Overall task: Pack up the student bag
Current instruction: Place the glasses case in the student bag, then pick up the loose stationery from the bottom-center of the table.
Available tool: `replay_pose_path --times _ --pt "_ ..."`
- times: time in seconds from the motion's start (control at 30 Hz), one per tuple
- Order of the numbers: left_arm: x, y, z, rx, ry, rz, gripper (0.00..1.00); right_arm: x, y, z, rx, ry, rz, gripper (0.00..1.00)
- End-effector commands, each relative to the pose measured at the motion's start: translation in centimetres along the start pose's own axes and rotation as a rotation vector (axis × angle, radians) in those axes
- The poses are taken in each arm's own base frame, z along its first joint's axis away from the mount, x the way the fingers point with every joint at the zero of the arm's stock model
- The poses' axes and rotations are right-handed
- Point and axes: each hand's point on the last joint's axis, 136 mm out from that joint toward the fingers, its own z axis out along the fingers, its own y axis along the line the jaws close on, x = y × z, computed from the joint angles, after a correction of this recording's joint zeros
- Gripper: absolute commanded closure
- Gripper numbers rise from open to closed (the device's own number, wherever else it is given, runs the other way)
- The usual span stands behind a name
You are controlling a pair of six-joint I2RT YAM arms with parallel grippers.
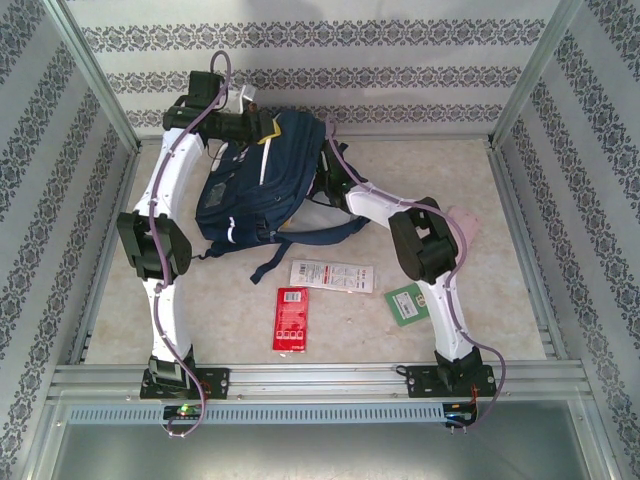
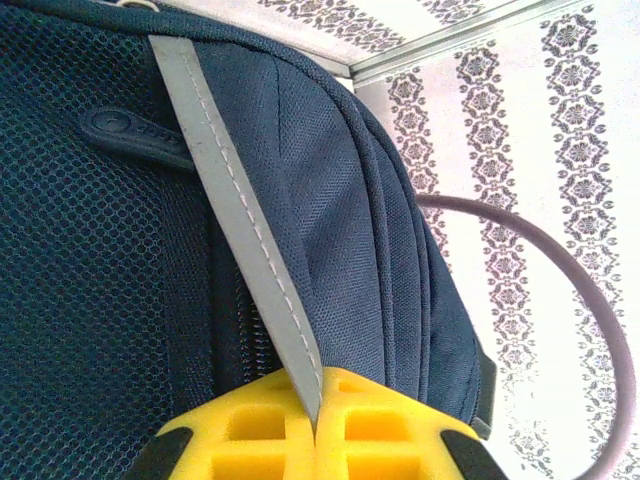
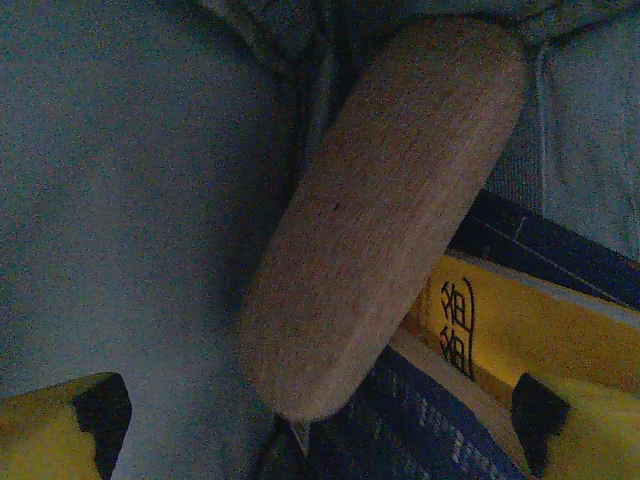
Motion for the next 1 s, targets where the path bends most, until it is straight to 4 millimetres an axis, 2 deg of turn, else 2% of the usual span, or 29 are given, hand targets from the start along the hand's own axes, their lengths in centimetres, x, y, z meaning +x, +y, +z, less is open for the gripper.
replay_pose_path --times 0.0,0.1,0.27,0.37,0.5,0.57,0.6,0.77,0.9,0.97 --pt "-2.1 -5.2 -3.7 0.131 -0.093 0.137 1.00 -0.8 4.1 -3.7 -0.007 -0.015 -0.160 0.02" --pt "-2.3 -4.5 -4.1 0.106 -0.105 0.120 1.00 -0.6 3.2 -6.1 0.082 -0.030 -0.229 0.02" --pt "-2.2 -3.2 -4.0 0.064 -0.112 0.086 1.00 0.3 1.2 -11.8 0.192 -0.054 -0.290 0.02" --pt "-2.0 -2.8 -3.9 0.047 -0.112 0.077 1.00 2.1 -0.9 -15.1 0.245 -0.042 -0.300 0.05" --pt "-1.6 -1.9 -3.2 0.037 -0.104 0.050 1.00 5.9 -2.3 -19.0 0.240 0.021 -0.317 0.15" --pt "-1.4 -1.7 -2.6 0.037 -0.095 0.044 1.00 9.0 -2.6 -19.8 0.203 0.091 -0.334 0.22" --pt "-1.3 -1.6 -2.2 0.037 -0.088 0.043 1.00 11.2 -2.8 -20.0 0.179 0.153 -0.336 0.23" --pt "-0.8 -1.7 -1.0 0.041 -0.062 0.043 1.00 19.7 -4.6 -19.7 0.147 0.387 -0.284 0.37" --pt "-0.5 -1.5 -1.0 0.032 -0.055 0.040 1.00 24.4 -5.7 -19.0 0.176 0.498 -0.264 0.41" --pt "-0.4 -1.3 -1.0 0.030 -0.055 0.038 1.00 25.7 -6.2 -18.5 0.196 0.524 -0.250 0.42"
